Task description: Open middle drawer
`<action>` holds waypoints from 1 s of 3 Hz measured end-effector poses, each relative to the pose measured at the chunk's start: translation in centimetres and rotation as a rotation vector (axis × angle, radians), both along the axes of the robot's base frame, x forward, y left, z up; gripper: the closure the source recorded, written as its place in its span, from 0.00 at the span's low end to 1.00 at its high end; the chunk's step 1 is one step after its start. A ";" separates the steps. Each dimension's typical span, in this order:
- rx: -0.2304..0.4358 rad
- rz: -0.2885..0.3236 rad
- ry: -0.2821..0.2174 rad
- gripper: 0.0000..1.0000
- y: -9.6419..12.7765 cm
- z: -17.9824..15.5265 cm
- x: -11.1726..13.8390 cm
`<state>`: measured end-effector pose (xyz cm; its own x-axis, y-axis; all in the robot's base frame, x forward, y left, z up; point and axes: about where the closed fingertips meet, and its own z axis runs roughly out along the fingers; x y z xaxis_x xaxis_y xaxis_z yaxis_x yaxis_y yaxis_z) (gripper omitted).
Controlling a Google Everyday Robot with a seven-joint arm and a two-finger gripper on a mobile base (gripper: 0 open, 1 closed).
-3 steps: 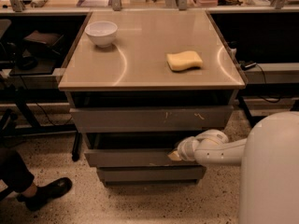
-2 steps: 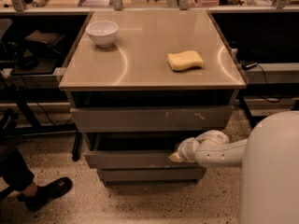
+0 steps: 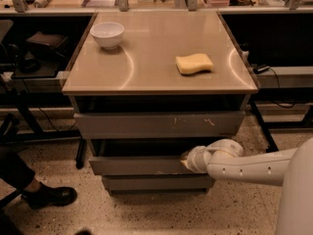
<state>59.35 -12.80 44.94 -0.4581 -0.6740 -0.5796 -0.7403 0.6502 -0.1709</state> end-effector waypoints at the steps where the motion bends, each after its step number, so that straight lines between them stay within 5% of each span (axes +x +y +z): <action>1: 0.000 0.000 0.000 1.00 0.0 0.0 0.0; 3: 0.000 0.000 0.000 0.58 0.0 0.0 0.0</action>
Offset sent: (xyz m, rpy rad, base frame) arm 0.0000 0.0000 0.0000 0.0000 0.0000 0.0000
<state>59.35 -12.80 44.93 -0.4581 -0.6740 -0.5796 -0.7404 0.6501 -0.1708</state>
